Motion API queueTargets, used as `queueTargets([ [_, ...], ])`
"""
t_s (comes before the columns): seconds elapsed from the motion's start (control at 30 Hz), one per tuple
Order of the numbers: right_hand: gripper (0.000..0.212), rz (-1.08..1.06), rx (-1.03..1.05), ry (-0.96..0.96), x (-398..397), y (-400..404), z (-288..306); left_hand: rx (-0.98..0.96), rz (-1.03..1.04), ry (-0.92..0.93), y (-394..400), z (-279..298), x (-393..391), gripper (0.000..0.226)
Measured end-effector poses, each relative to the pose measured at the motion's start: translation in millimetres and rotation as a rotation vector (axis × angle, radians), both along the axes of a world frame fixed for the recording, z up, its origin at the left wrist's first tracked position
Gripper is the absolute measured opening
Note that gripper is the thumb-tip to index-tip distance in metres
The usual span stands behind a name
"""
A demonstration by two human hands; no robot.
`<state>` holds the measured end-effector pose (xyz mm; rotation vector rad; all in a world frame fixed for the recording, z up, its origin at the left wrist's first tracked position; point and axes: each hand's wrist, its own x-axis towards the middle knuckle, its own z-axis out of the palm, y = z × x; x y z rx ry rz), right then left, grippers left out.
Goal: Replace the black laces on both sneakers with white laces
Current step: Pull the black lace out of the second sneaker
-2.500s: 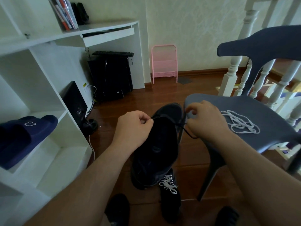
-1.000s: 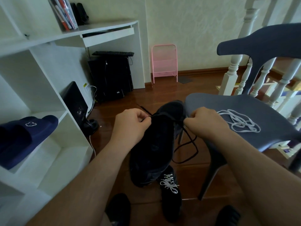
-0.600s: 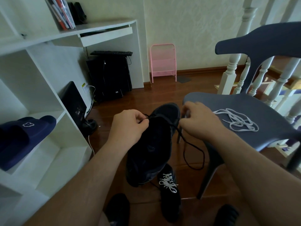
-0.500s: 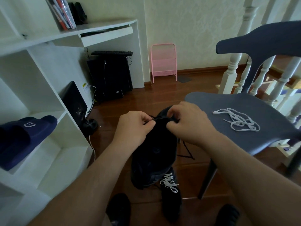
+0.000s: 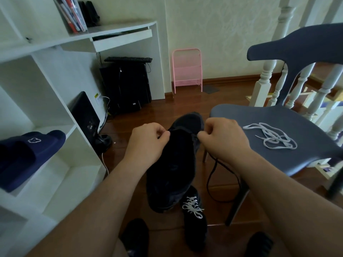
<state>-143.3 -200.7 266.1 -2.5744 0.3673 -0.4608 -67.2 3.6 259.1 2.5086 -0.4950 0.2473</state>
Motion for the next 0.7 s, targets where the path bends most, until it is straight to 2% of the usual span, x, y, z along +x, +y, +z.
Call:
queueTargets([
  [0.13, 0.033, -0.015, -0.018, 0.082, 0.4, -8.0, 0.0, 0.065, 0.017, 0.048, 0.1, 4.3, -5.3, 0.017],
  [0.27, 0.017, 0.163, -0.091, -0.081, 2.3, 3.6, -4.3, 0.11, -0.039, 0.081, -8.3, 7.6, -16.0, 0.013],
  [0.33, 0.015, 0.231, -0.116, -0.095, 3.4, 14.0, -7.3, 0.095, -0.06, 0.073, -13.9, 7.4, -17.4, 0.015],
  [0.43, 0.007, 0.209, -0.165, -0.055, 5.3, 20.5, -10.8, 0.126, -0.09, 0.002, -19.3, 6.3, -18.5, 0.019],
  [0.53, 0.015, 0.169, -0.214, 0.012, 6.4, 20.6, -10.1, 0.153, -0.107, -0.05, -21.7, 0.9, -18.0, 0.024],
  [0.6, 0.021, 0.157, -0.267, 0.004, 6.9, 23.6, -9.3, 0.136, -0.107, -0.05, -21.5, -1.3, -17.8, 0.022],
  [0.7, 0.019, 0.133, -0.31, -0.047, 7.3, 25.7, -6.9, 0.074, -0.11, -0.035, -21.3, -0.4, -18.6, 0.024],
])
